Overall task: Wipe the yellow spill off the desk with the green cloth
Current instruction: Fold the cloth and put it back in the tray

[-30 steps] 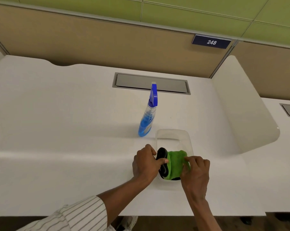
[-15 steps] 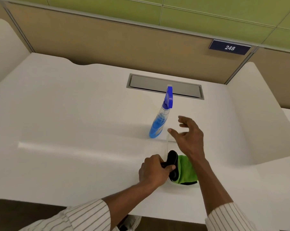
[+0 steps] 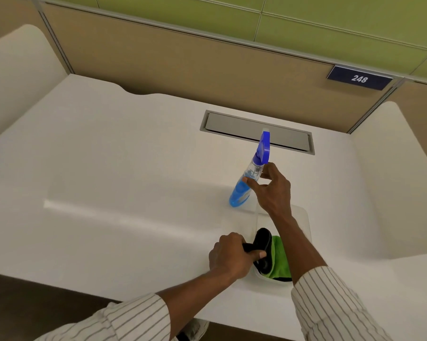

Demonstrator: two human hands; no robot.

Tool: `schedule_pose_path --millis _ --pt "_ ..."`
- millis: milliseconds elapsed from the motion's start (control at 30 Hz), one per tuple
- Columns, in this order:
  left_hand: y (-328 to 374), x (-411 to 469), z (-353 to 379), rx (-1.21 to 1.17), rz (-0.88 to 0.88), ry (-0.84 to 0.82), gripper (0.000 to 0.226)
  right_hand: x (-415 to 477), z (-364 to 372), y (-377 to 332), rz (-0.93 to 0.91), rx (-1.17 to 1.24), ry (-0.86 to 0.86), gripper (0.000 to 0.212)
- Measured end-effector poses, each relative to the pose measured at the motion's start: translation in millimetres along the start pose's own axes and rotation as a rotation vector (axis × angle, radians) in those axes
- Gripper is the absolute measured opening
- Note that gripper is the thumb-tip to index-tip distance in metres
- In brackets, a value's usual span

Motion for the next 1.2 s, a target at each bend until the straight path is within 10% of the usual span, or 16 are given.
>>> schedule_pose_path --millis 700,1200 --pt "7.9 -6.7 -7.9 -0.035 0.032 -0.009 0.047 -55.0 -168.7 -51.3 -0.175 -0.021 0.501 0.055" --pt "11.4 -6.3 -9.9 -0.002 0.045 -0.008 0.041 -87.1 -115.6 47.3 0.052 -0.071 0.487 0.054"
Point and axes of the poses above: each hand's wrist, its own x-axis towards the middle knuckle, its own z-axis out of the palm, y = z × x, the point moved 10 cm from there along x, towards the middle knuckle, and after that the axes turned 1 degree about -y, right-handed, at the moved point
